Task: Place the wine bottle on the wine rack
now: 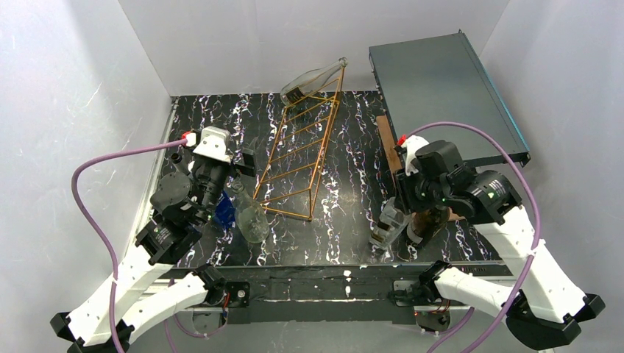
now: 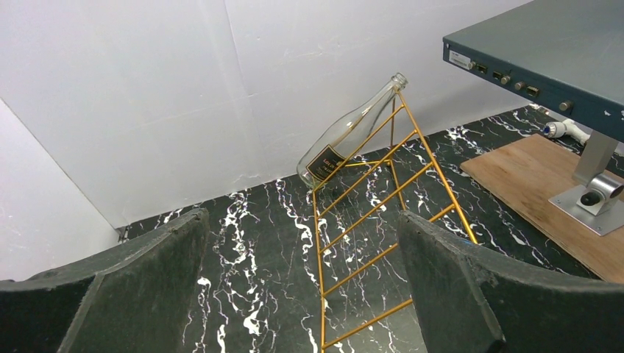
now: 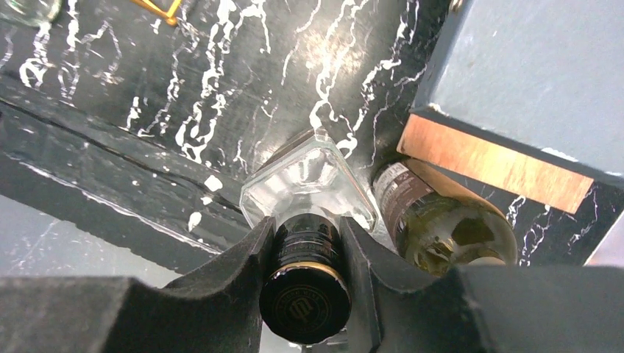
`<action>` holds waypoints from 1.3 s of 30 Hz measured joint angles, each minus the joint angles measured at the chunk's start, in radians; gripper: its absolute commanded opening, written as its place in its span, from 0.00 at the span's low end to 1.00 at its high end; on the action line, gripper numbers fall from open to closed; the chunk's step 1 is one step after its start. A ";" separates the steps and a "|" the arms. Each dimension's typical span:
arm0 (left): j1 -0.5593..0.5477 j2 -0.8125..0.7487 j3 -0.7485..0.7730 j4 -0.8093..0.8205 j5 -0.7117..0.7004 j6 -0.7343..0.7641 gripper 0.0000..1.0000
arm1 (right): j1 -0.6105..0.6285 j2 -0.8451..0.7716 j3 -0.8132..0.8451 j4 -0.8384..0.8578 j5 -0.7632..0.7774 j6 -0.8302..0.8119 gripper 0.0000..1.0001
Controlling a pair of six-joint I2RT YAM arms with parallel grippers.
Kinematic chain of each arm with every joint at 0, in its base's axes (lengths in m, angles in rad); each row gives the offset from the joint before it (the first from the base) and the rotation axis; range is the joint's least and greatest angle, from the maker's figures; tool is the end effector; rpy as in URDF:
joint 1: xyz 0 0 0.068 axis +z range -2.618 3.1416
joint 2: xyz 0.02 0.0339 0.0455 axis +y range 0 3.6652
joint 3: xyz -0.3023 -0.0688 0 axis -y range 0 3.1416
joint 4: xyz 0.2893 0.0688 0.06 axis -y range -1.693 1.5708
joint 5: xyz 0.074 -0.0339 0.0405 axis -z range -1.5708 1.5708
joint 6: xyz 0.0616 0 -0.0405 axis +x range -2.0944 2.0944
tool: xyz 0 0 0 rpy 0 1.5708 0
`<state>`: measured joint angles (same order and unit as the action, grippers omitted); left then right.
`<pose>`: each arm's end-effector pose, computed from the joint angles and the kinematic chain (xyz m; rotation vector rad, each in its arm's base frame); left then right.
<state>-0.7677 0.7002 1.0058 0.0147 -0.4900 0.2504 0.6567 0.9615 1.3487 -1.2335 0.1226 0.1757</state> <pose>0.1414 -0.0962 0.4930 0.2255 1.2707 -0.1373 0.1486 0.1050 0.4250 -0.5221 2.3652 0.2351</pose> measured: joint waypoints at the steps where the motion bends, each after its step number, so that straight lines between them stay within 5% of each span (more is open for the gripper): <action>1: 0.000 0.000 0.000 0.000 0.000 0.000 0.98 | 0.000 0.002 0.014 0.000 -0.006 0.000 0.01; 15: 0.000 -0.022 0.000 0.000 -0.002 0.002 0.98 | 0.000 0.121 0.177 0.164 -0.070 0.047 0.01; 25: 0.000 -0.033 -0.001 0.000 -0.001 0.002 0.98 | 0.002 0.301 0.530 0.176 0.168 0.108 0.01; 39: 0.000 -0.034 -0.001 0.000 -0.001 0.002 0.98 | 0.001 0.538 0.698 0.452 0.304 0.083 0.01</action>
<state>-0.7677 0.6662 1.0046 0.0151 -0.4911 0.2520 0.6575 1.4994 2.0464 -0.7818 0.4271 0.2584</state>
